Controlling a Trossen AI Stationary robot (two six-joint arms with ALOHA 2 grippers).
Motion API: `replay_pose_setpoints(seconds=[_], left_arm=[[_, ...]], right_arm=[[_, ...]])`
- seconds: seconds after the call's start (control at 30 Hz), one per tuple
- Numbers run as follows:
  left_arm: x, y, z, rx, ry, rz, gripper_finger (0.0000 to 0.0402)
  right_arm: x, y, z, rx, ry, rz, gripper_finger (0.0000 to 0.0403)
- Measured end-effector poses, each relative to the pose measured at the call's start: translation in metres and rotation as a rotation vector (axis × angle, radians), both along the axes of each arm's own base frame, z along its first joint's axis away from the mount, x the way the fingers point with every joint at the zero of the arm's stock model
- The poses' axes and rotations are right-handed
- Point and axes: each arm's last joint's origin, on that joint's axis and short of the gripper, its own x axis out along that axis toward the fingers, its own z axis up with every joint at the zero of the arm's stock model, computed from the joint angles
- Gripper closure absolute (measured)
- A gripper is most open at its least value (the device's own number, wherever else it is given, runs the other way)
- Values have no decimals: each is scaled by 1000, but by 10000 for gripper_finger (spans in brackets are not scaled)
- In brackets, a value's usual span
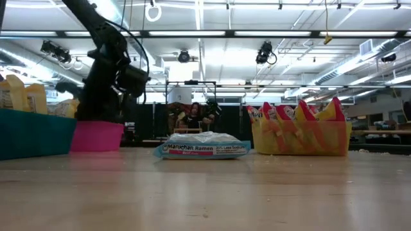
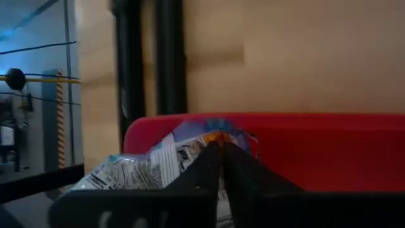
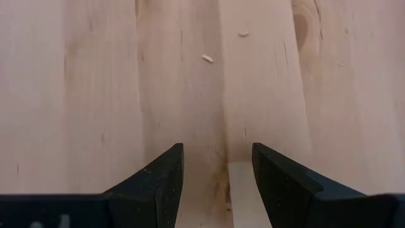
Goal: Sort Maruchan noodles
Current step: Put the blue noodle pack into the red bin
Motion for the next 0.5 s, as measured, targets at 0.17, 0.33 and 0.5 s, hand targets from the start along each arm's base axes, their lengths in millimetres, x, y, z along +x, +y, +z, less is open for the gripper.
replay_pose_setpoints(seconds=[0.17, 0.33, 0.5], left_arm=[[1, -16, -15, -47, -21, -47, 394], [-2, -21, -17, -92, 18, -76, 392], [-2, -16, -3, -131, 73, -85, 382]], right_arm=[[1, -1, 0, -10, -3, 9, 211], [1, -1, 0, -13, -2, 13, 211], [1, -1, 0, -12, 3, 14, 211]])
